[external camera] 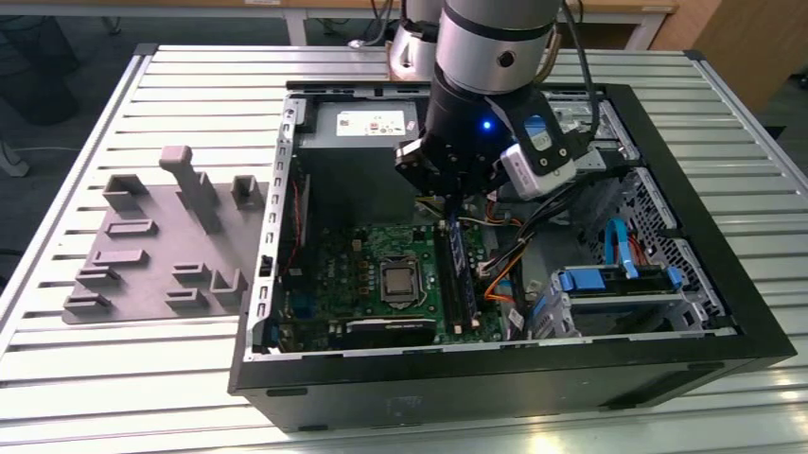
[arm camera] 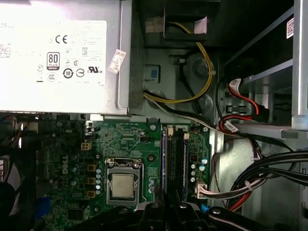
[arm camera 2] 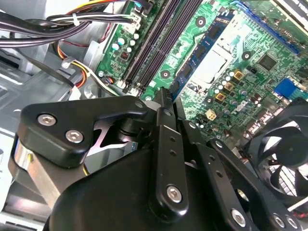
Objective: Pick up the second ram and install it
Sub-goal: 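Insert the second ram into the second slot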
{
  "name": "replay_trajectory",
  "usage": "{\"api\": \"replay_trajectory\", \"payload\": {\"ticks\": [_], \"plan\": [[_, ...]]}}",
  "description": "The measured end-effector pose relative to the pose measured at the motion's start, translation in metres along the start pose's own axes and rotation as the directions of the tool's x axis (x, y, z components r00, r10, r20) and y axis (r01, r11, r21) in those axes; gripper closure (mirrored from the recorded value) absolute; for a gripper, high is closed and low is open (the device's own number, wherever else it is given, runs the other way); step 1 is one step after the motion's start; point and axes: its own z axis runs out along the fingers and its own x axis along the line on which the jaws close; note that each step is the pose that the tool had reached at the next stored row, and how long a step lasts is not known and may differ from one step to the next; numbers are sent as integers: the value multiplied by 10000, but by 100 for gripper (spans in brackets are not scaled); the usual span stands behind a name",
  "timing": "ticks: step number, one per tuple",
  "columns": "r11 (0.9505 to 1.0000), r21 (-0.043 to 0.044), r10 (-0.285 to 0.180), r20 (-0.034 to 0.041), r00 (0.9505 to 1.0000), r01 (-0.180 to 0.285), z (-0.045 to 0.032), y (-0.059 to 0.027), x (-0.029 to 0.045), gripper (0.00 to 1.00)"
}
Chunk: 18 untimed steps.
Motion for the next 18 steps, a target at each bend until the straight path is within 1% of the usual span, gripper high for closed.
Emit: {"api": "replay_trajectory", "payload": {"ticks": [13,18], "plan": [[10000,0,12,-17,10000,-12,198,-12,-5,86],[10000,2,15,-19,10000,-15,211,-12,-5,86]]}}
